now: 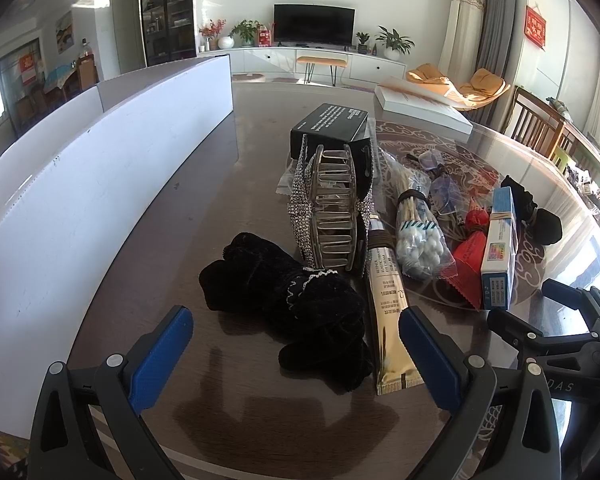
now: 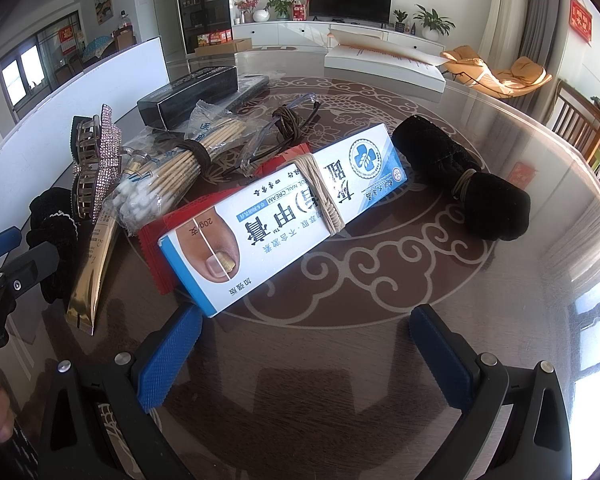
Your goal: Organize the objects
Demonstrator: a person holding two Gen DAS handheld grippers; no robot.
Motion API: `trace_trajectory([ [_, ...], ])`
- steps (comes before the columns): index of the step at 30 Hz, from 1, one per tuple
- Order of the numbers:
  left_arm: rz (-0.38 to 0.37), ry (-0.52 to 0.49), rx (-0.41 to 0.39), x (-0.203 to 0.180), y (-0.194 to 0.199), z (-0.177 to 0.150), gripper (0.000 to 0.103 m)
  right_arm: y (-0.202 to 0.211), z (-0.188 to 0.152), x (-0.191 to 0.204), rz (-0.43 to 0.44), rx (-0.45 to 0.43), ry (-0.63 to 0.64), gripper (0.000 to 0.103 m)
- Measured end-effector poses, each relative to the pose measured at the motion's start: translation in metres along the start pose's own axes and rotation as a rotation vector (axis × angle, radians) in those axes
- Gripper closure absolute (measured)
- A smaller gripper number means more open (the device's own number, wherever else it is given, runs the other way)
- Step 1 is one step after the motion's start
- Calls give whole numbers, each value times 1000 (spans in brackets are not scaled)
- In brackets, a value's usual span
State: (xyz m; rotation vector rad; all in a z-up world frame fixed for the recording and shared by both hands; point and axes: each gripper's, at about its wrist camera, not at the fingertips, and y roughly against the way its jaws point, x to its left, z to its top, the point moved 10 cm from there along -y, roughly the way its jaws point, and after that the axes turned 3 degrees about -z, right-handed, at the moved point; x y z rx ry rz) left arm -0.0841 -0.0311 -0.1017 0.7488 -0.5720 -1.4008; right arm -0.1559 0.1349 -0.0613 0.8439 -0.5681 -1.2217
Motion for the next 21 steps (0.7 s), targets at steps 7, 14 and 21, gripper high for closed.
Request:
trace_trajectory([
  [7, 0, -2, 0, 0, 0, -1, 0, 0, 0, 0, 0, 0, 0, 0],
  [14, 4, -15, 2, -1, -2, -2, 0, 0, 0, 0, 0, 0, 0, 0],
  [21, 14, 42, -12, 15, 2, 2, 0, 0, 0, 0, 0, 0, 0, 0],
])
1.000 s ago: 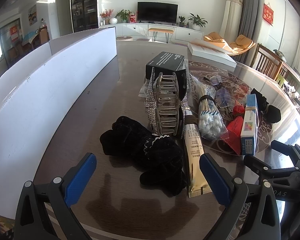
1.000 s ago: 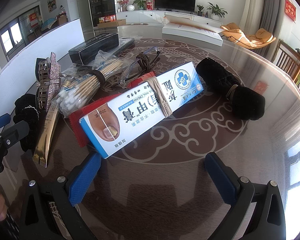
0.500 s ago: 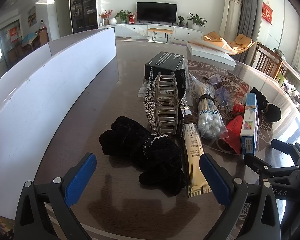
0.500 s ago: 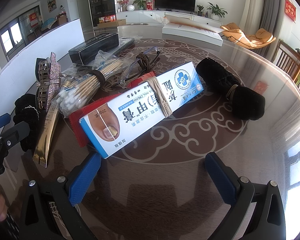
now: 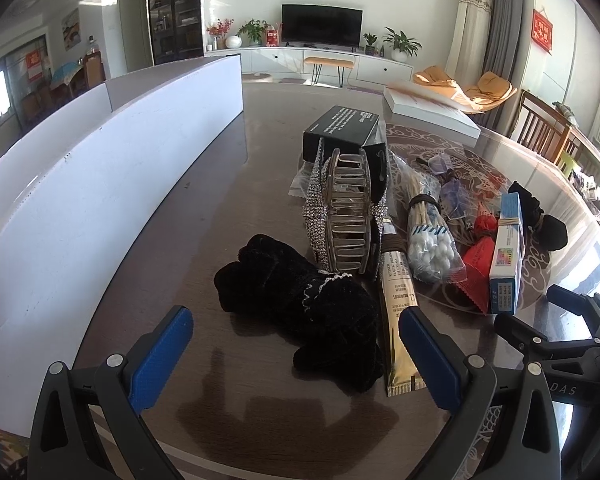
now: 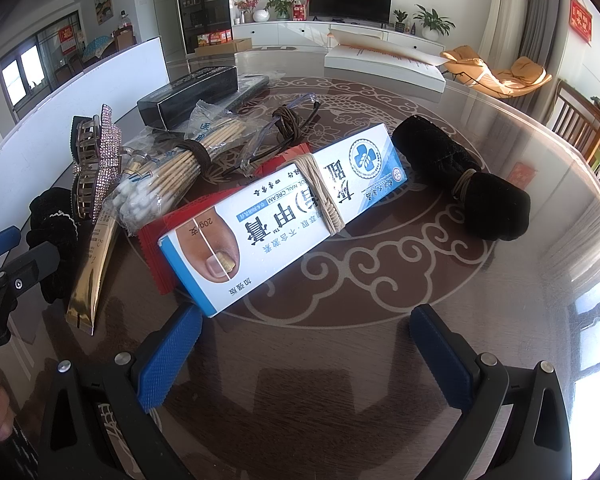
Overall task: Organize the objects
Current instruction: 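Lower the left gripper onto the black knit gloves and close it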
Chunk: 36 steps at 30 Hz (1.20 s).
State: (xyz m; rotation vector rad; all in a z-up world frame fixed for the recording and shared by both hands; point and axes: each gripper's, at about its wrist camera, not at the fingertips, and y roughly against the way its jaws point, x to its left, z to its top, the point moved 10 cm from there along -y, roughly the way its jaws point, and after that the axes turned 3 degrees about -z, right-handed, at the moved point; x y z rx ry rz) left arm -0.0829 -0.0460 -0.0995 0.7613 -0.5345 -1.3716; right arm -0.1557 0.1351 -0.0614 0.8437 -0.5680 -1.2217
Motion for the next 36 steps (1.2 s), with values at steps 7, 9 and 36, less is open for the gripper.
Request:
trace_trajectory([
  [7, -28, 149, -36, 32, 15, 4, 0, 0, 0, 0, 0, 0, 0, 0],
  [9, -51, 135, -26, 27, 14, 4, 0, 0, 0, 0, 0, 0, 0, 0],
  [36, 3, 11, 274, 39, -34, -12, 0, 0, 0, 0, 0, 1, 0, 0],
])
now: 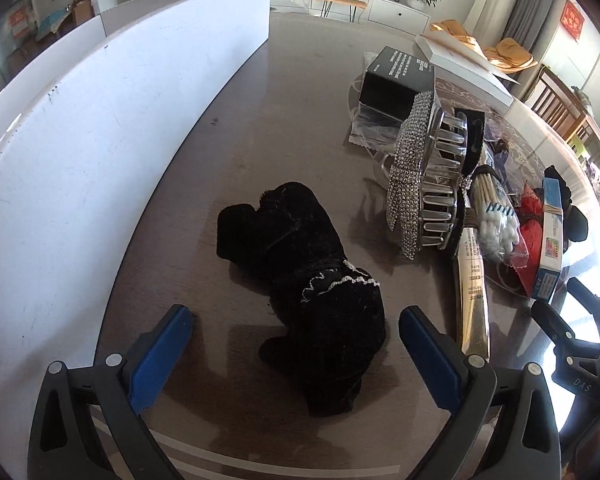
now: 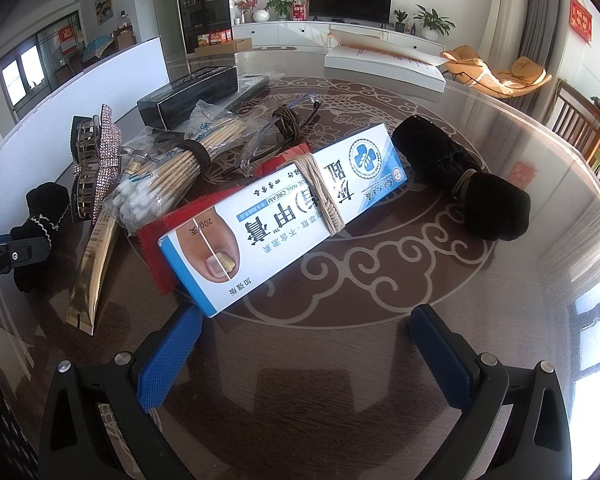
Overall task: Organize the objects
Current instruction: 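Lower the left gripper onto the black knit gloves and close it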
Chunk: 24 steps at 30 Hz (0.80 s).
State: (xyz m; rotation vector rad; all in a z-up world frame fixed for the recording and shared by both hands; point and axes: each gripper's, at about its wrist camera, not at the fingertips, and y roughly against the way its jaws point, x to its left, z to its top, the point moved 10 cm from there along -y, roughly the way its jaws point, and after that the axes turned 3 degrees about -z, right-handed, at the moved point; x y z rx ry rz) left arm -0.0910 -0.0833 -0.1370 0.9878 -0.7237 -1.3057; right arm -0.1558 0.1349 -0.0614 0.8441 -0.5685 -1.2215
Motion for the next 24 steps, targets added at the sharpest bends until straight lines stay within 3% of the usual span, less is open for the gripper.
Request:
trace_trajectory([
  [7, 45, -29, -20, -2, -4, 1, 0, 0, 0, 0, 0, 0, 0, 0],
  [13, 54, -21, -100, -1, 1, -2, 0, -1, 0, 1, 4, 1, 5, 0],
  [16, 48, -32, -86, -1, 2, 0, 0, 4, -3, 1, 100, 34, 42, 1],
  [18, 46, -37, -67, -4, 0, 0, 0, 24, 8, -15, 125, -38, 14, 1],
  [20, 45, -46, -56, -3, 2, -3, 0, 38, 31, -40, 41, -106, 65, 1],
  [21, 54, -60, -60, -3, 3, -1, 3, 40, 48, -55, -11, -129, 107, 1],
  [22, 49, -83, -77, -7, 5, 1, 20, 37, 63, -70, -62, -133, 143, 0],
  [23, 37, -108, -90, -11, 8, 3, 31, 28, 76, -83, -93, -112, 179, 0],
  [24, 28, -133, -96, -15, 9, 5, 52, 13, 86, -93, -89, -58, 223, 0],
])
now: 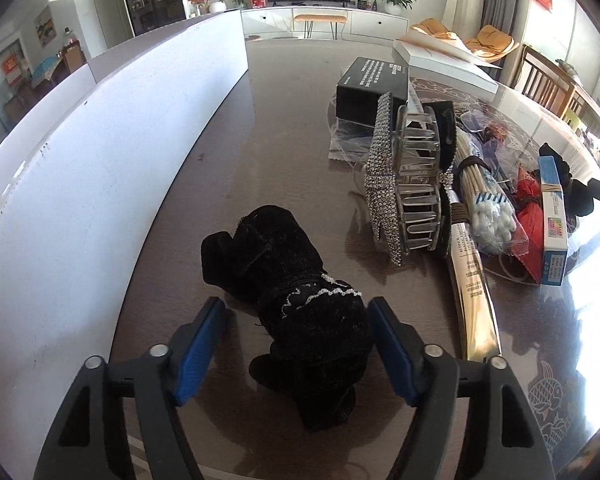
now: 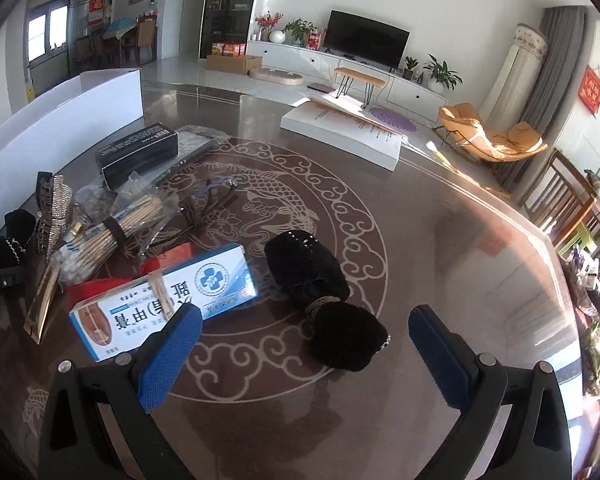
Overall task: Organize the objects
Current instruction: 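Lower the left gripper onto the black knit gloves and close it, then carry the gloves with the left gripper into the cardboard box and release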
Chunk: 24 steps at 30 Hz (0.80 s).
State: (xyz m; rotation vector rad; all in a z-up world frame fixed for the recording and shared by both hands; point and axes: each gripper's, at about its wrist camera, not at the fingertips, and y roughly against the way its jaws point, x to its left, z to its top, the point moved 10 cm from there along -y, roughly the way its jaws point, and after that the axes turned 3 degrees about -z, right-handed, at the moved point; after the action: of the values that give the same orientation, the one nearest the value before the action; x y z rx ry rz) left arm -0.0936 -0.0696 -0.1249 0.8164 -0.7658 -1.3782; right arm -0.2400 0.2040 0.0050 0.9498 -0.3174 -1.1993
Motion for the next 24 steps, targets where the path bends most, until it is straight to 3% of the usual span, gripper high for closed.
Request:
trace_trajectory([
  [1, 1, -22, -4, -3, 1, 2, 63, -17, 1, -1, 55, 69, 44, 5],
  [2, 6, -41, -11, -4, 1, 3, 64, -32, 0, 1, 127, 143, 92, 10],
  [3, 5, -50, -24, -5, 1, 2, 64, -43, -2, 5, 165, 189, 139, 23],
  [5, -38, -30, -29, -5, 3, 1, 65, -60, -5, 13, 187, 240, 202, 26],
  [6, -80, -15, -29, -7, 4, 1, 66, -67, -8, 19, 209, 266, 197, 36],
  [8, -158, 14, -50, -8, 13, 1, 66, -69, -6, 22, 239, 271, 139, 67],
  [9, -186, 24, -69, -8, 20, 2, 66, -67, -6, 19, 240, 276, 93, 73],
  [11, -242, 46, -103, -7, 37, 3, 66, -57, -10, 14, 223, 262, 23, 73],
  [17, -314, 134, -181, 10, 86, -3, 66, 13, -27, 4, 182, 182, -64, 73],
  [20, -318, 174, -237, 32, 120, 5, 66, 54, -7, 28, 243, 101, -67, 73],
  [24, -228, 202, -308, 85, 162, 31, 66, 98, 50, 109, 408, -1, -58, 73],
])
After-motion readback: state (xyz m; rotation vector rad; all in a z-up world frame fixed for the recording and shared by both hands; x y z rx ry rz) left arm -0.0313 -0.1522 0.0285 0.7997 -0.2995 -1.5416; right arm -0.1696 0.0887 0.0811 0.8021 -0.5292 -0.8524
